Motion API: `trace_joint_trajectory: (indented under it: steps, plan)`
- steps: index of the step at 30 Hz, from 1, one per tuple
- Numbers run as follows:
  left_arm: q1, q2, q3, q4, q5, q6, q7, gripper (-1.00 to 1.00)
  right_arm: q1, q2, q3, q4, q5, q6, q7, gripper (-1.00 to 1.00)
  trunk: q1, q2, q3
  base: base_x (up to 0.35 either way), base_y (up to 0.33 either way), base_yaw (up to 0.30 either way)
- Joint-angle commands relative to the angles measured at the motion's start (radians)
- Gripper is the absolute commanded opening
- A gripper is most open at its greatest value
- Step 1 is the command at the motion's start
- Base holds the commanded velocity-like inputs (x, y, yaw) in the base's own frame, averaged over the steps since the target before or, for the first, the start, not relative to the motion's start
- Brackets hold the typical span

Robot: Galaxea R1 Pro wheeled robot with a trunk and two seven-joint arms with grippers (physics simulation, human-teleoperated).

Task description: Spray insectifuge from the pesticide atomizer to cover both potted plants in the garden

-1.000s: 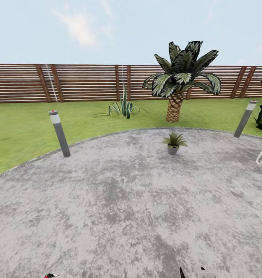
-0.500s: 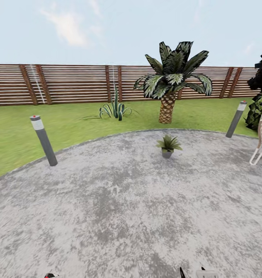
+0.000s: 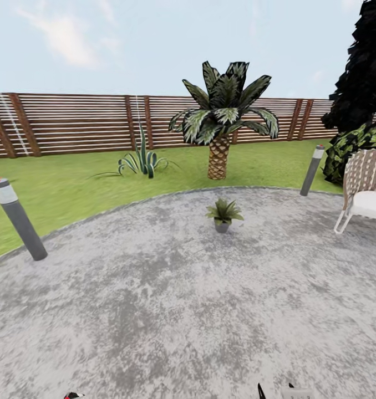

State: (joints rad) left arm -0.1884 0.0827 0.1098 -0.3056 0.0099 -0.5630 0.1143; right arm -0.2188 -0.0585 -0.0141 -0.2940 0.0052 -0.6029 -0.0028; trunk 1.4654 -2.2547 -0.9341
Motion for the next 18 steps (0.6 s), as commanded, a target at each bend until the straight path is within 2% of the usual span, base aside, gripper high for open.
trace_joint_trajectory:
  steps: [1, 8, 18]
  plan:
    - [0.0, 0.0, 0.0, 0.0, 0.001, -0.003, 0.002, -1.0, -0.001, 0.0, -0.001, 0.001, 0.001, -0.003, 0.0, 1.0, 0.0, 0.0, 0.0, 0.338, 0.0, -0.238]
    - [0.0, 0.0, 0.0, 0.0, 0.001, -0.003, 0.002, -1.0, -0.001, 0.0, 0.0, 0.001, 0.001, -0.003, 0.0, 1.0, 0.0, 0.0, 0.004, 0.338, 0.0, -0.238]
    - [0.0, 0.0, 0.001, 0.0, 0.001, -0.003, 0.002, -1.0, -0.001, -0.005, -0.003, 0.0, -0.002, -0.004, 0.0, 1.0, 0.0, 0.0, 0.004, 0.338, 0.0, -0.018]
